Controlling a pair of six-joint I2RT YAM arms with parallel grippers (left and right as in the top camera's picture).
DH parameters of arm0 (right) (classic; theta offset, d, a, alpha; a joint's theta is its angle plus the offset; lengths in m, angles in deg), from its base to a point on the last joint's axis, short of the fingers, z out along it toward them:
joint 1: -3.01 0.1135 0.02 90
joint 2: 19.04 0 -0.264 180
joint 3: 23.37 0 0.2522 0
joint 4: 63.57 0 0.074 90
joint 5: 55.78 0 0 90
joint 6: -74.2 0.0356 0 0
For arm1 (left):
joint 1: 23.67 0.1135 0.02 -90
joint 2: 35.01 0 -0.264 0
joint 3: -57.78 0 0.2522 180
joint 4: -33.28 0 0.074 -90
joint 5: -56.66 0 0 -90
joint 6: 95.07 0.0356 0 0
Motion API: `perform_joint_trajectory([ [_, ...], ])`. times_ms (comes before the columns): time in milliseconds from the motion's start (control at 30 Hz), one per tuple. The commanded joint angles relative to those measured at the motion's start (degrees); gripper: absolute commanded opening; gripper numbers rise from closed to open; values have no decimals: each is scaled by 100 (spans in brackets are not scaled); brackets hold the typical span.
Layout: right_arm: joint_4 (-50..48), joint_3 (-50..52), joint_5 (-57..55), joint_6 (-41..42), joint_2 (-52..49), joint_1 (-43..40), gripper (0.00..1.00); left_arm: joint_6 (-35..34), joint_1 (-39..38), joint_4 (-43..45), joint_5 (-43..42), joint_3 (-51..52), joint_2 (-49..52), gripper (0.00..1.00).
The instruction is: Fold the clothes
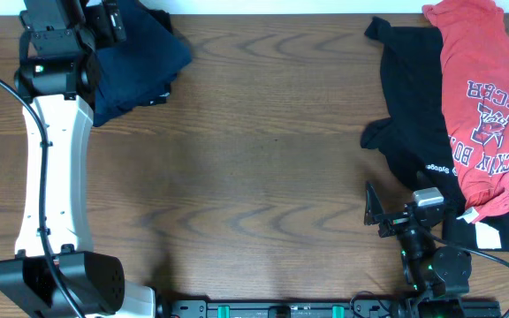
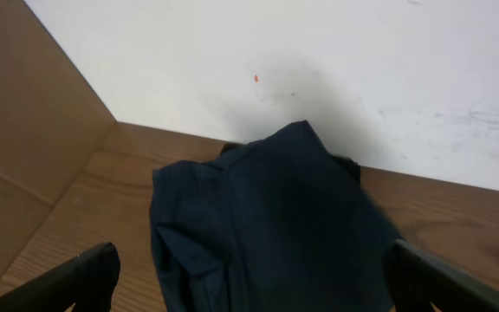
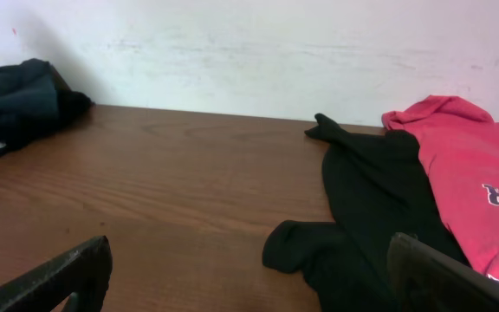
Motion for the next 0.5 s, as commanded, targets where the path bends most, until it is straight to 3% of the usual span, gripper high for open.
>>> perform_joint_trajectory([
  [0,-4,31,28,-42,35,0,99,-70,17,-13,9,-13,-2,98],
  [467,-4,31,28,-42,35,0,99,-70,13,-20,15,-13,-315,98],
])
